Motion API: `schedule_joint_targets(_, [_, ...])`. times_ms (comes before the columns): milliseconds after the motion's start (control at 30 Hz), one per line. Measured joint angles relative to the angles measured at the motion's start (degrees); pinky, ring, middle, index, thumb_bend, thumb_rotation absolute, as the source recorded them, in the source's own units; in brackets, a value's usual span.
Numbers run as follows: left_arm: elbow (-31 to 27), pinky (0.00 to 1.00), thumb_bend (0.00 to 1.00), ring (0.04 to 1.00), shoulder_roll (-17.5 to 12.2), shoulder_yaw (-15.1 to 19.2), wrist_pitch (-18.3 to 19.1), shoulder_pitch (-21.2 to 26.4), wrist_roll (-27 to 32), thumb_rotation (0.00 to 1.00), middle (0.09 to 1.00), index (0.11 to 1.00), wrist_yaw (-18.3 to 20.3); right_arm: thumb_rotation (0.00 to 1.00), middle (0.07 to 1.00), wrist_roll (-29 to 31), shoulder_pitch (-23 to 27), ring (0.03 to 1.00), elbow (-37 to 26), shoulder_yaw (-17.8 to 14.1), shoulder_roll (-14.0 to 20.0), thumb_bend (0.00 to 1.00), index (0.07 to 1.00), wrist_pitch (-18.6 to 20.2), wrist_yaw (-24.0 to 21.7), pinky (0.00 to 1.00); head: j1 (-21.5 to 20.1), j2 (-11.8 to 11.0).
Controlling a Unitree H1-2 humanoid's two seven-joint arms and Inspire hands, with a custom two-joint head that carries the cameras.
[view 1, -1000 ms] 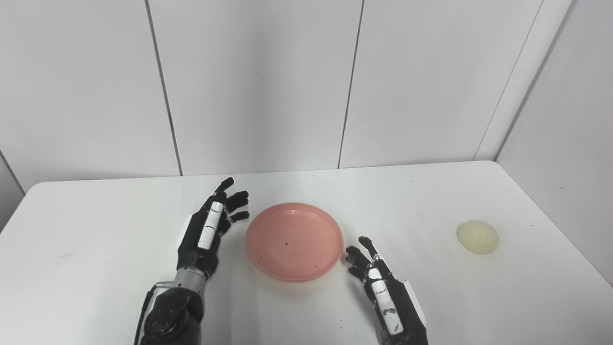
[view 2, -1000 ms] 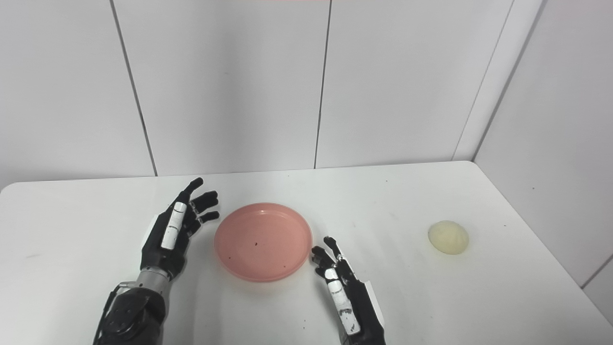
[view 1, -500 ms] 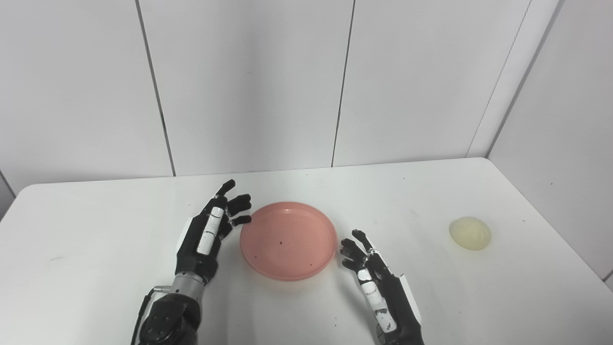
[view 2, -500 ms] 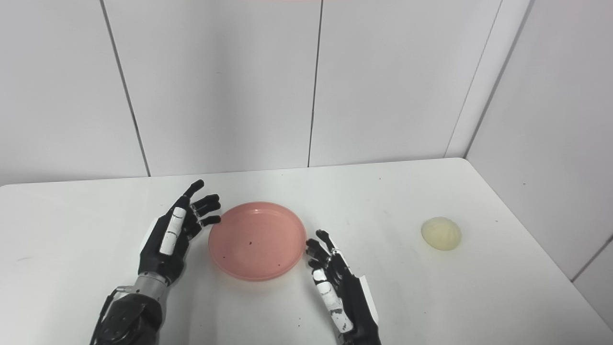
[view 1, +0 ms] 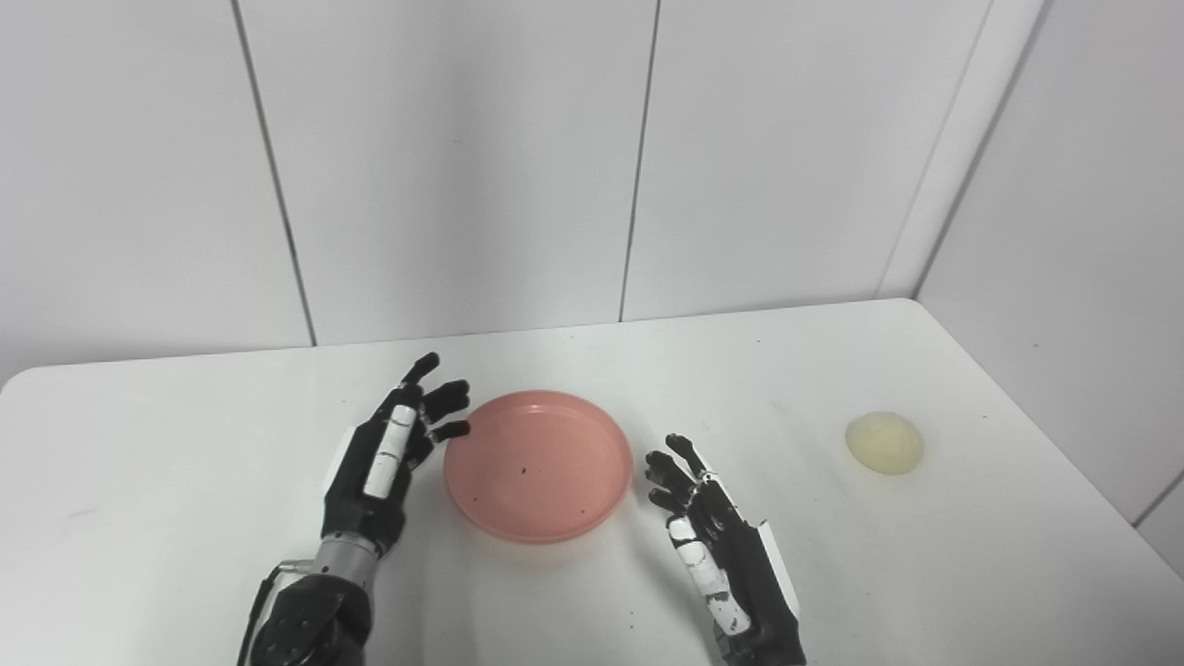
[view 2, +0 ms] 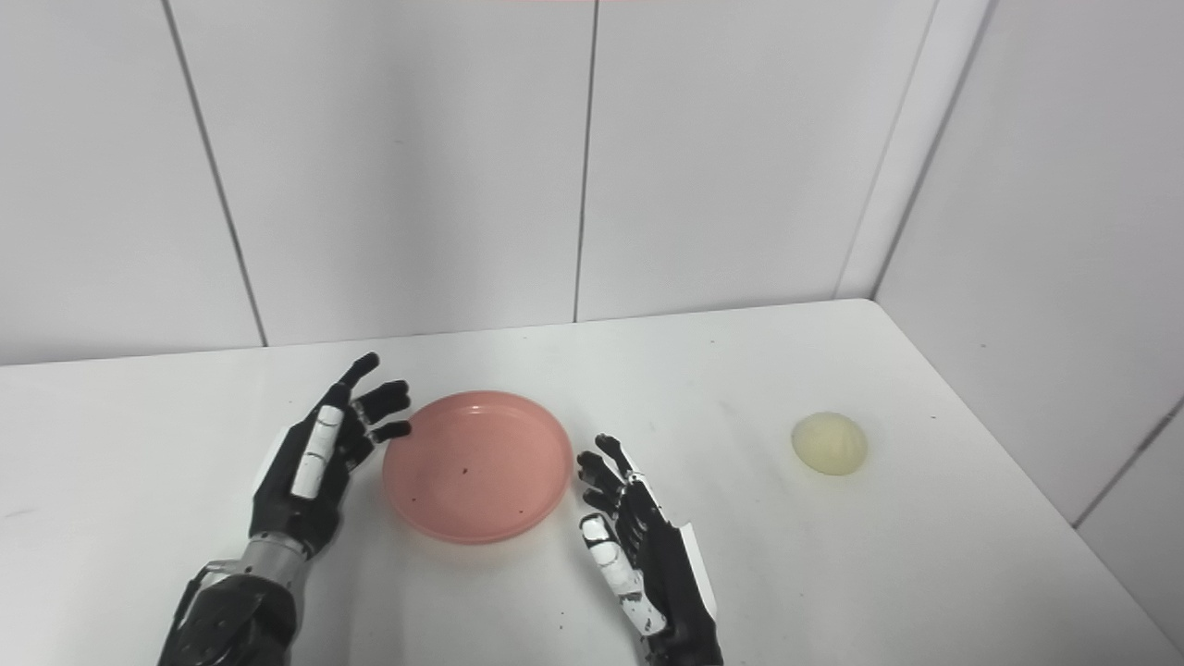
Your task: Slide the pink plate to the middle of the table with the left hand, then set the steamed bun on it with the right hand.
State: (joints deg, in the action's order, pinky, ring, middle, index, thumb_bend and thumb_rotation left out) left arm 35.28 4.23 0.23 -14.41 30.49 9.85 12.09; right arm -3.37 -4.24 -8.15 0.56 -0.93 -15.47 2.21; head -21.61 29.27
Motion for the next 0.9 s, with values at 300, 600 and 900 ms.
schedule_joint_targets(300, [0.7,0.69,0.79,0.787,0.0,0.4,-0.2,0.5,0.4,0.79,0.758,0.869,1.0,0.7,0.864,-14.9,0.3,0.817,-2.8,-5.0,2.2,0.74,0.856,1.4,4.4,0.76,-0.5,-1.2])
schedule_joint_targets(600, [1.7,0.7,0.78,0.785,-0.2,0.5,-0.7,1.0,0.3,0.79,0.757,0.873,1.0,0.56,0.827,-25.5,1.9,0.744,-13.9,-11.2,10.2,0.76,0.818,17.5,2.7,0.62,-0.4,-2.9])
schedule_joint_targets(900, [2.4,0.71,0.78,0.794,-0.1,0.5,-2.4,1.3,0.3,0.78,0.759,0.879,1.0,0.6,0.867,-33.0,4.5,0.828,-18.9,-11.7,20.3,0.79,0.823,30.4,-8.3,0.7,-0.3,-3.9])
